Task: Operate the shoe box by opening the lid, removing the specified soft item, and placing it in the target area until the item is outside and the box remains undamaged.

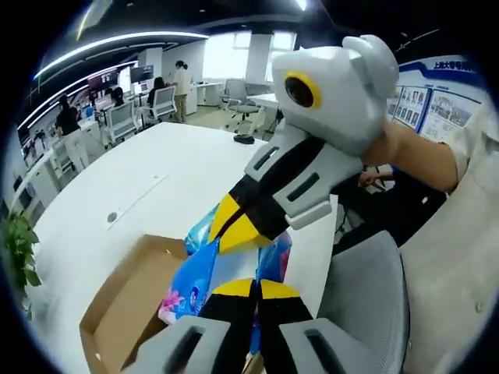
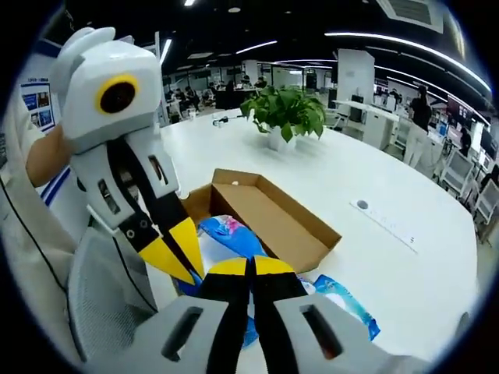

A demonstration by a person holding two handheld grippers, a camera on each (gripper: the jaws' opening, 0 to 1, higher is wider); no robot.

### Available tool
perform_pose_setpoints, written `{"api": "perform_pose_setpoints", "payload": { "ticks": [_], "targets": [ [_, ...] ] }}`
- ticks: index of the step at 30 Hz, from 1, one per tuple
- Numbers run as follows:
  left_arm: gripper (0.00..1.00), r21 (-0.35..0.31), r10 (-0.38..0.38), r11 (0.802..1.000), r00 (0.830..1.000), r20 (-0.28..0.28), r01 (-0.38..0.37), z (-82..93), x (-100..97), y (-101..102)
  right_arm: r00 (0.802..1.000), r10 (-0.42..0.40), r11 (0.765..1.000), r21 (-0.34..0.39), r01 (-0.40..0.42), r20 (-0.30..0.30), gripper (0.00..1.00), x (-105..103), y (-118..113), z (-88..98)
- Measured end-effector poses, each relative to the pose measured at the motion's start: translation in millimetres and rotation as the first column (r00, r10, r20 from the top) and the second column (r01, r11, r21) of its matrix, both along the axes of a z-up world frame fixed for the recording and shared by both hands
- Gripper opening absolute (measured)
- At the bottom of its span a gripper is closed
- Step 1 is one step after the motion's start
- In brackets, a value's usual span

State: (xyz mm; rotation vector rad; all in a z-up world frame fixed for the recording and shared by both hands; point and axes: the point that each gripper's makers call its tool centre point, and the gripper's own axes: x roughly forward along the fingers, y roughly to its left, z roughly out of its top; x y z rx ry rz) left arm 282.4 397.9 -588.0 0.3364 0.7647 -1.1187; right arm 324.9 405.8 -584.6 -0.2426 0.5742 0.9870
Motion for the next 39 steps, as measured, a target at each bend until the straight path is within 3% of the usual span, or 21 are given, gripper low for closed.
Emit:
{"api": "perform_pose_setpoints", "payload": {
  "ticks": [19,39],
  "targets": [
    [0.00,0.009,-0.087,0.996,0.996,-0.004,0.087,-8.6,1.1,-49,0.998,-0.068,0.998,0.007,0.068,-0.007,0.00,-2,-47,1.4],
    [0.00,0.011,-0.170,0.985,0.985,0.033,0.169,-12.3,15.3,-107,0.991,-0.136,0.990,0.044,0.136,-0.004,0.00,13,-110,0.9]
  ]
}}
